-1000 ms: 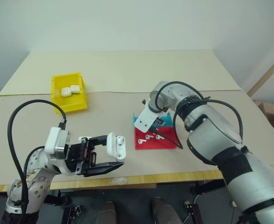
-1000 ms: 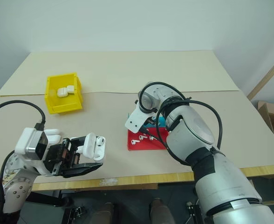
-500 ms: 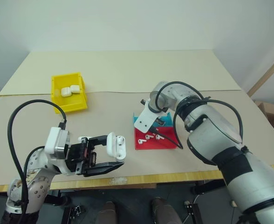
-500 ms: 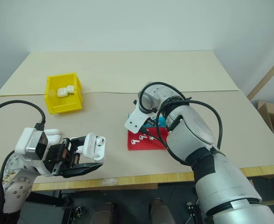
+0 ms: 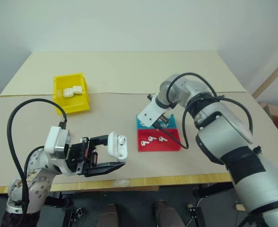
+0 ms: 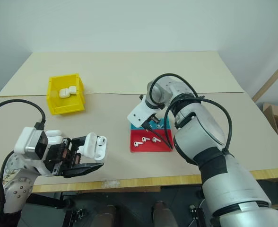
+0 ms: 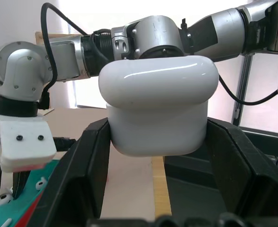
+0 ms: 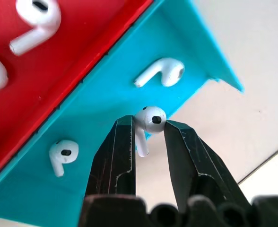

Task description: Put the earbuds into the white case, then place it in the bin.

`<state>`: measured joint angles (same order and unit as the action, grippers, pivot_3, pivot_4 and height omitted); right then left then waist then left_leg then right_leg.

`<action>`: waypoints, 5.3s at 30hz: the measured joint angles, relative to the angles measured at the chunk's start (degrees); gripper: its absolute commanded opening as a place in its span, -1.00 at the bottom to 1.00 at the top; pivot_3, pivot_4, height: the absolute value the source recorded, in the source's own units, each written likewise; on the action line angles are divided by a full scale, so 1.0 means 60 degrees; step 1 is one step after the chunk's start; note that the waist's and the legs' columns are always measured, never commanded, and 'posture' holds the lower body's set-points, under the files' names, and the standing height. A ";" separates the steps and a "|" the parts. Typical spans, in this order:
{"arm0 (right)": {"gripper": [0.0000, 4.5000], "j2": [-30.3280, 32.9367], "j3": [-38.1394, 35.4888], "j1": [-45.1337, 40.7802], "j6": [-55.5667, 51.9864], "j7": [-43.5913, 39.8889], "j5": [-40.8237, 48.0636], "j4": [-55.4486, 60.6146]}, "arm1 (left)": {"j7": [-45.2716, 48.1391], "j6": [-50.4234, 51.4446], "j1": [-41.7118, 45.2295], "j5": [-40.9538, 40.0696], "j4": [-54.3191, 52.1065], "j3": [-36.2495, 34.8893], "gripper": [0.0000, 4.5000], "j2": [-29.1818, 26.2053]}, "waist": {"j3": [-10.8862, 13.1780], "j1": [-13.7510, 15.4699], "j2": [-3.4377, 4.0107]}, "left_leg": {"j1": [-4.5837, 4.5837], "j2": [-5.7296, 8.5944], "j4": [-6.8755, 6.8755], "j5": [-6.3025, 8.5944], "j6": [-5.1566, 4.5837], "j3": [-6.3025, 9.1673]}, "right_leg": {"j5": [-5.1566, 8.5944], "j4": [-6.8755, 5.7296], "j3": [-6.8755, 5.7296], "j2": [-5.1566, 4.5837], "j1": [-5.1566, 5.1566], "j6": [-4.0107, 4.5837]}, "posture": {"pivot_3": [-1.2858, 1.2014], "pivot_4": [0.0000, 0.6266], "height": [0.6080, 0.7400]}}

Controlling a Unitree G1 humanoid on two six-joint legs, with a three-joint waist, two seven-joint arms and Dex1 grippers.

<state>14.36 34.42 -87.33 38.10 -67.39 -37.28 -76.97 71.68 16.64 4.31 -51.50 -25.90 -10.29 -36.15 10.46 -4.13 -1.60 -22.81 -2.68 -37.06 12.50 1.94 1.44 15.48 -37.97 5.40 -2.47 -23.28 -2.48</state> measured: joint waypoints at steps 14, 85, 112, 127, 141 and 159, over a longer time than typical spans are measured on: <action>-0.54 0.1760 -0.5726 0.1225 -0.4546 -0.1619 0.6238 0.3593 | 0.0167 0.0130 0.0437 -0.0065 0.0387 -0.0023 0.23 0.0176 | 0.0001 0.0117 -0.0003 | -0.0007 0.0001 0.0000 0.0000 0.0000 0.0010 | 0.0000 0.0020 -0.0014 -0.0005 0.0020 -0.0001 | 0.03 -0.52 1.00; -0.54 0.3387 -0.5800 0.9521 -1.2576 0.3344 1.6089 1.8704 | 0.0789 0.0383 0.2874 0.0742 0.1935 0.1520 0.23 0.1367 | 0.0013 0.0267 0.0019 | -0.0021 0.0003 0.0000 -0.0004 -0.0008 0.0007 | 0.0005 0.0051 -0.0003 0.0008 0.0022 -0.0017 | 0.03 -0.52 1.00; -0.54 0.3434 -0.5486 0.9651 -1.2875 0.3271 1.6030 1.8707 | 0.0937 0.0152 0.2920 0.0822 0.2086 0.1543 0.23 0.1669 | 0.0013 0.0272 0.0018 | -0.0024 0.0003 0.0000 -0.0004 -0.0008 0.0008 | 0.0005 0.0053 -0.0004 0.0009 0.0022 -0.0018 | 0.03 -0.52 1.00; -0.54 0.3459 -0.5483 0.9658 -1.2875 0.3112 1.5967 1.8730 | 0.0913 0.0153 0.2921 0.0819 0.2047 0.1591 0.23 0.1772 | 0.0013 0.0270 0.0018 | -0.0023 0.0003 0.0000 -0.0004 -0.0008 0.0009 | 0.0005 0.0053 -0.0005 0.0008 0.0022 -0.0018 | 0.03 -0.52 1.00; -0.11 0.3464 -0.5486 0.9796 -1.2760 0.3041 1.5718 1.8820 | 0.0872 0.0161 0.2918 0.0890 0.2049 0.1590 0.23 0.1771 | 0.0013 0.0272 0.0018 | -0.0023 0.0003 0.0000 -0.0004 -0.0008 0.0009 | 0.0005 0.0054 -0.0004 0.0009 0.0022 -0.0018 | 0.03 -0.52 1.00; -0.11 0.3260 -0.5971 0.9875 -1.2220 0.2940 1.5425 1.8444 | 0.0892 0.0156 0.2891 0.0882 0.2049 0.1581 0.23 0.1773 | 0.0013 0.0274 0.0018 | -0.0023 0.0003 0.0000 -0.0004 -0.0008 0.0009 | 0.0005 0.0054 -0.0005 0.0008 0.0023 -0.0019 | 0.03 -0.52 1.00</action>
<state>33.92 -1.41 -28.08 -35.22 -49.75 55.27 33.69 77.03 17.58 21.66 -46.20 -13.61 -0.81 -25.51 10.53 -2.49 -1.49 -22.95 -2.66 -37.06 12.48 1.89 1.49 15.51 -37.65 5.37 -2.41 -23.14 -2.59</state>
